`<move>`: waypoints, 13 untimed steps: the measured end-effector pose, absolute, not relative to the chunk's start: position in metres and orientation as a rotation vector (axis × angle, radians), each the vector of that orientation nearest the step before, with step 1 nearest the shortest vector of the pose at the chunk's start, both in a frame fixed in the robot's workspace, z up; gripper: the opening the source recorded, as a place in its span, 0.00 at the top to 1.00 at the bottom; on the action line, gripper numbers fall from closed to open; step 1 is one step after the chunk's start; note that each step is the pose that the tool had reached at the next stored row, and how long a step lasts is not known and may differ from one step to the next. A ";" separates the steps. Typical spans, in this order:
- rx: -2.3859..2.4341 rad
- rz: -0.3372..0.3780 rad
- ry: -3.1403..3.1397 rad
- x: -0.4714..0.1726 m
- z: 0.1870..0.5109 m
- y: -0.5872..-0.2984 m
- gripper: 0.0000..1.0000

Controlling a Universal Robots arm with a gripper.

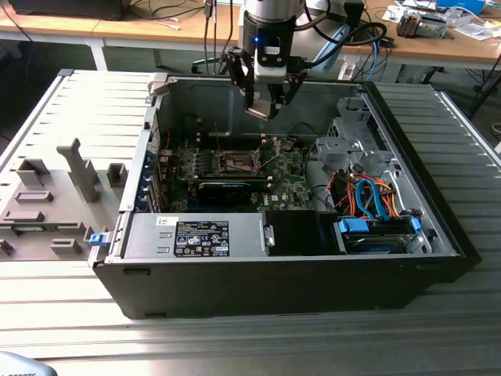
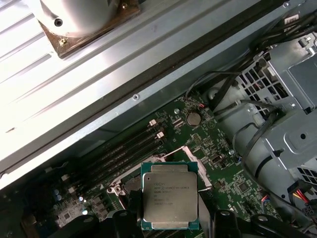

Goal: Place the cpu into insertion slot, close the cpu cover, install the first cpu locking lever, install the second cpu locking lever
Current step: 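Place the cpu into insertion slot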

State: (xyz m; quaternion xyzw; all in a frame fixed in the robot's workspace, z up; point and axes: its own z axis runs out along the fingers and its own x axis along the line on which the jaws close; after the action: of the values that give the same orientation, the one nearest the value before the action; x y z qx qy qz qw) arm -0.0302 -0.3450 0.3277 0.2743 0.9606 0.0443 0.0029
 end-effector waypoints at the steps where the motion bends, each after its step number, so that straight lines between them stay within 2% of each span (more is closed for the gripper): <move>1: 0.862 0.139 3.012 -0.030 0.328 -0.345 0.46; 13: 0.887 0.139 3.004 -0.030 0.328 -0.345 0.46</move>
State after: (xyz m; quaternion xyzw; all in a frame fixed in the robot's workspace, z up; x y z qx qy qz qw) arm -0.0302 -0.3450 0.3276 0.2828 0.9581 0.0443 0.0033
